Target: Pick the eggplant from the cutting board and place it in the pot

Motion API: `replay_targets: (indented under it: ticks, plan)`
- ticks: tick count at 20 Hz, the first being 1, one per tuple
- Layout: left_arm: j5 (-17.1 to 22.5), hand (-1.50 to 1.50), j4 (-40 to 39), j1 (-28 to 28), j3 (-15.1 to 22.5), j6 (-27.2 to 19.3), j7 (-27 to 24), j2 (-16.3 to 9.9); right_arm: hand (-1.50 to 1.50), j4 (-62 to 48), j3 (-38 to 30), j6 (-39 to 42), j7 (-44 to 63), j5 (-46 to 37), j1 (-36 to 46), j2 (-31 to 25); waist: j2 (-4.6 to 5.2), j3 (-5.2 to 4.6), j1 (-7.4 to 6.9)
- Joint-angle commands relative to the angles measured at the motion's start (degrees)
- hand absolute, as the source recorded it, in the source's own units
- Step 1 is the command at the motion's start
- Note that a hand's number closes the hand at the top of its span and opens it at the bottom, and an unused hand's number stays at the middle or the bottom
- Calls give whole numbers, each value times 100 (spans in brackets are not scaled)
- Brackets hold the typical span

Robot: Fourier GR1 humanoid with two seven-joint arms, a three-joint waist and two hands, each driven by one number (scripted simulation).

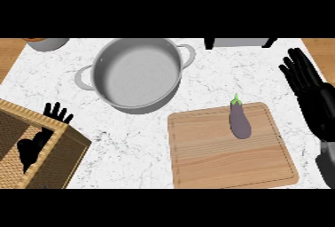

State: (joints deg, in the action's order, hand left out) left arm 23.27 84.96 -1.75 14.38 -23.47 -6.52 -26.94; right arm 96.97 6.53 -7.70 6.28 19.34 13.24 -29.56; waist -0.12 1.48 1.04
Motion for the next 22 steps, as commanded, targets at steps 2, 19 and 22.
replay_targets:
  ticks: [2, 19, 22]
  plan:
    - [-361, 0, 159, 354, 167, -195, -74, 263, 150, -341, -561, 405, 97, 193, 444, -334, 17, -147, -106]
    - [-897, 0, 400, 321, 144, 263, -423, 1197, -150, -647, -304, 726, 1345, -1430, 919, -1283, 1, -157, -87]
    - [-928, 0, 696, 189, 164, 278, -284, 1098, -150, -996, 287, 1223, 2008, -1672, 1190, -1441, 14, -162, -176]
